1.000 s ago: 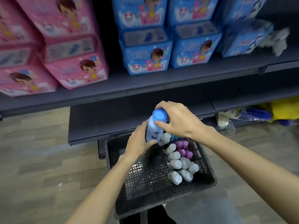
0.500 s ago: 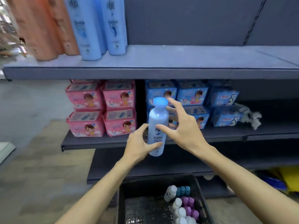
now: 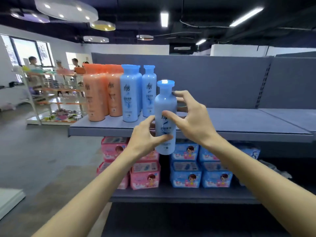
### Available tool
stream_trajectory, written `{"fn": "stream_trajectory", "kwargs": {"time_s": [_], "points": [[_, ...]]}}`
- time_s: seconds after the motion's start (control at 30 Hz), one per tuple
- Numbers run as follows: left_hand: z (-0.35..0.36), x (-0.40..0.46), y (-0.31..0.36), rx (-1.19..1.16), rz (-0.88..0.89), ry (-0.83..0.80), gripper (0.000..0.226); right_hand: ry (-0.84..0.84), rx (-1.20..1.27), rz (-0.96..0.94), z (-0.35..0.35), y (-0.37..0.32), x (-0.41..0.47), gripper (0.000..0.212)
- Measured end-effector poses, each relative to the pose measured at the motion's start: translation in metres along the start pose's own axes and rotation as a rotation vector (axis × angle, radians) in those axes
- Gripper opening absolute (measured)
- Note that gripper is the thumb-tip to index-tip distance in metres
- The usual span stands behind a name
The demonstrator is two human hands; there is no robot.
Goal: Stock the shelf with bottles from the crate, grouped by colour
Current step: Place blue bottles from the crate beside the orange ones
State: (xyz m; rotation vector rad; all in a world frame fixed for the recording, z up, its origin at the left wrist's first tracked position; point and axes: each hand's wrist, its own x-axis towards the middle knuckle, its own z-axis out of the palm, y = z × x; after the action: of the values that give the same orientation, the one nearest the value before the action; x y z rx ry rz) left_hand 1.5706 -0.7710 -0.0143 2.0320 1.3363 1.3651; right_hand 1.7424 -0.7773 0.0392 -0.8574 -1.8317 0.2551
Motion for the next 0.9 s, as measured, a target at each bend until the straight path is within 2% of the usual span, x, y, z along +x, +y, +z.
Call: {"fn": "stream_trajectory", "kwargs": {"time_s": [0.23,0.5,0.63,0.9], "points": [[-0.043,0.035,0.020,0.051,0.007,0.022,0.053,0.012,-0.010,-0.049,0.006,-0.024,0.052,0.049],[-0.053,0.062,0.004,0.177,-0.032,-0.010,0.047,0.002,-0.032,-0.005,0.030,-0.011,0.082,0.050],[-0.044,0.071,-0.015,0.224,-0.092,0.042,0.055,-0.001,-0.040,0.059,0.051,0.011,0.093,0.048],[-0.036,0.090,-0.031,0.373,-0.108,0.142,0.052,-0.030,-0.051,0.131,0.072,0.032,0.125,0.044]]}}
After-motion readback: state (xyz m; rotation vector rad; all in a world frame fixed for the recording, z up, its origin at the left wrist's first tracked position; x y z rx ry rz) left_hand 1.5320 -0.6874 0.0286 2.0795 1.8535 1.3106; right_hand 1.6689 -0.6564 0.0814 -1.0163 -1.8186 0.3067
